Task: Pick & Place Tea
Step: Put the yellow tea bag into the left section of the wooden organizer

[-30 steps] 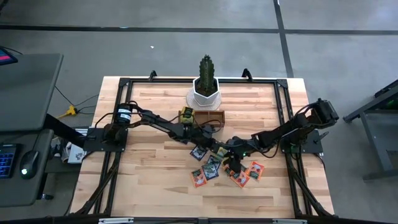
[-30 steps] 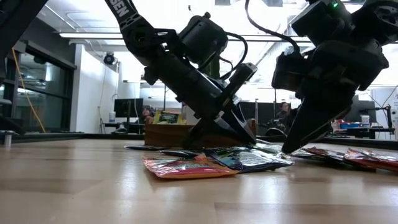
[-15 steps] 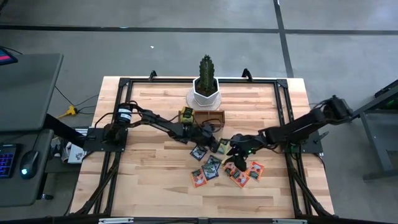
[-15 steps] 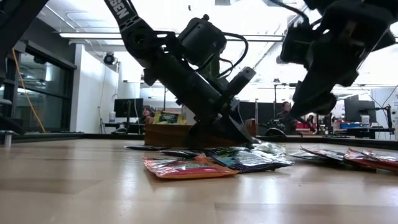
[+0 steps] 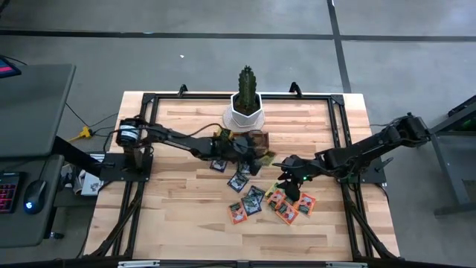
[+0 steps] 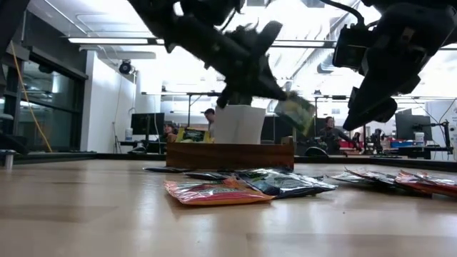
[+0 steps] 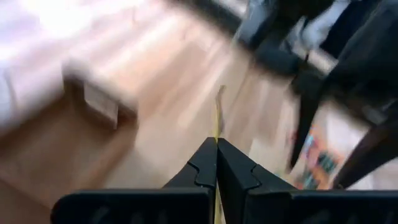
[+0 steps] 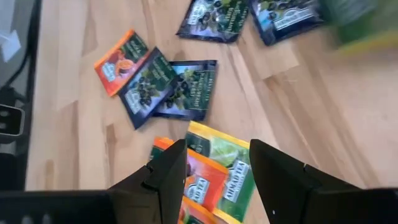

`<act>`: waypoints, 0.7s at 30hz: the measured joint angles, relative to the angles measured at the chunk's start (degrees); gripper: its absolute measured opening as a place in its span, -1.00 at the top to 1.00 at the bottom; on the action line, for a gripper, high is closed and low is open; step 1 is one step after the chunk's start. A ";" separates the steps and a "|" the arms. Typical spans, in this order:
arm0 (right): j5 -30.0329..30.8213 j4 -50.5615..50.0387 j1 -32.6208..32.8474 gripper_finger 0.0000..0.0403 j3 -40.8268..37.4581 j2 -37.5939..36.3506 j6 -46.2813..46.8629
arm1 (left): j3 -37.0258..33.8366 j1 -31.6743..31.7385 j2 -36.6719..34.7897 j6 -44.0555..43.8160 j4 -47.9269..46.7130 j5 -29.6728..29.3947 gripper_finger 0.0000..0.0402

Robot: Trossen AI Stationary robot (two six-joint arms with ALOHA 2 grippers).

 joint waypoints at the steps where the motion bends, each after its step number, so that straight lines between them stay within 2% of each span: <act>1: 0.40 -0.14 0.00 0.15 0.00 0.00 -0.03 | -0.02 0.24 -0.96 1.22 -1.61 -0.92 1.00; 3: 1.05 -0.10 -0.01 0.15 0.00 0.00 -0.04 | -0.83 0.60 -4.38 4.94 -8.70 -2.03 1.00; 5: 1.17 -0.14 -0.02 0.15 0.00 0.00 -0.24 | -0.08 1.33 -5.94 7.83 -8.64 -4.21 1.00; 9: 1.67 -0.24 -0.02 0.15 0.00 0.00 -0.36 | -0.57 2.15 -11.69 11.40 -20.84 -8.13 1.00; 11: 2.22 -0.16 0.00 0.15 0.00 0.00 -0.46 | -0.19 2.58 -12.97 12.79 -21.60 -9.93 1.00; 14: 3.72 -0.16 -0.02 0.15 0.00 0.02 -0.49 | -3.26 3.33 -17.78 15.18 -23.63 -10.46 1.00; 16: 4.33 -0.04 -0.02 0.15 0.00 0.02 -0.83 | -5.38 3.74 -19.92 15.19 -19.42 -10.68 1.00; 19: 4.75 0.53 -0.04 0.15 -0.02 0.02 -1.56 | -11.48 4.34 -24.91 14.44 -21.48 -11.11 1.00; 21: 5.17 0.50 -0.04 0.15 -0.07 0.04 -1.78 | -15.52 4.33 -27.13 14.32 -15.99 -11.32 1.00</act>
